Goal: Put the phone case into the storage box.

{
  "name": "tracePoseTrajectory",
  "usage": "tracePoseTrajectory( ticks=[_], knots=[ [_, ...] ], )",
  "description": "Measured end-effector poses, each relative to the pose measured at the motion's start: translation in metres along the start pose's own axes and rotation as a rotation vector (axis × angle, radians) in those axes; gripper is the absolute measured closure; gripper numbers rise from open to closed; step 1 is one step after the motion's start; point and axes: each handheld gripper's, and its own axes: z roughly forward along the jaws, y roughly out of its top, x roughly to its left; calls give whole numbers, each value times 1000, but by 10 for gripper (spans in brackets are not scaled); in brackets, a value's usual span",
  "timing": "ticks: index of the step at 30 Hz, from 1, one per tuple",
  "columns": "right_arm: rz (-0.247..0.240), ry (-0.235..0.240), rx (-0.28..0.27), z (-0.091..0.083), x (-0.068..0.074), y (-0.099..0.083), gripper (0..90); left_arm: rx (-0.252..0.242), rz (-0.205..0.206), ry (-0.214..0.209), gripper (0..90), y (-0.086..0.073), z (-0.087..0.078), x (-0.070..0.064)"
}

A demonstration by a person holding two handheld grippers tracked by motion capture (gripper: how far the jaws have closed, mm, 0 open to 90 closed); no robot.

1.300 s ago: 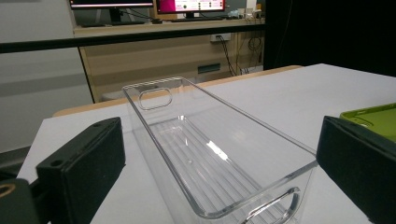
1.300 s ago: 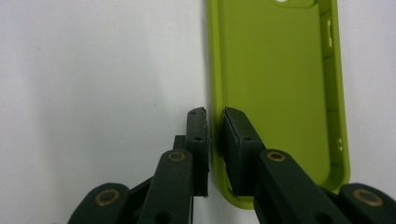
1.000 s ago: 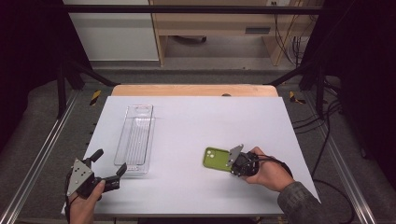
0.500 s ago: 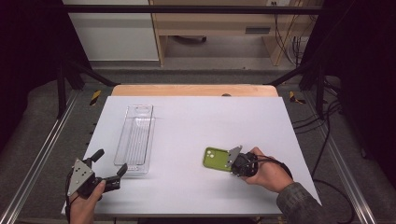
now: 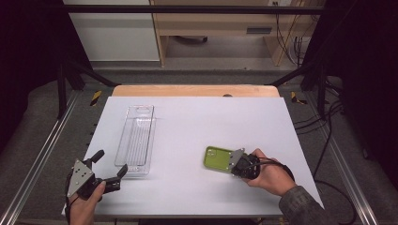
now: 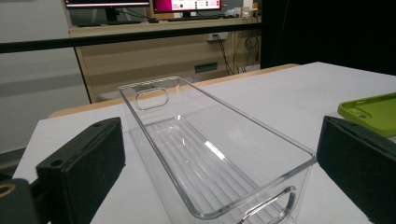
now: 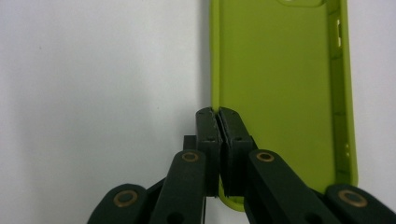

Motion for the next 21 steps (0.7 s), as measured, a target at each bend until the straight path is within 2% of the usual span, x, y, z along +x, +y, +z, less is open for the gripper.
tracePoseTrajectory(
  ticks=[2,5,11,12,13,14,17,20,21],
  knots=[
    [5,-7,-9,-1,0,1,878,3,1,0,10,0,0,0],
    [19,-45,-37,-7,1,2,878,0,-1,0,10,0,1,0],
    [33,-95,-72,-12,3,3,878,-21,9,24,13,6,-3,-2],
    [33,-116,-86,-14,4,3,878,-27,-10,31,14,8,-5,-2],
    [33,-116,-86,-14,4,3,878,-27,-10,31,13,8,-5,-2],
    [41,-141,-104,-18,5,4,878,-8,-19,48,14,8,-6,-5],
    [50,-166,-121,-21,6,5,878,23,-3,38,14,11,-5,-11],
    [53,-192,-127,-24,8,6,878,34,-5,34,13,16,-3,-15],
    [47,-200,-139,-25,9,6,878,31,-18,44,13,18,-2,-17]
  ],
)
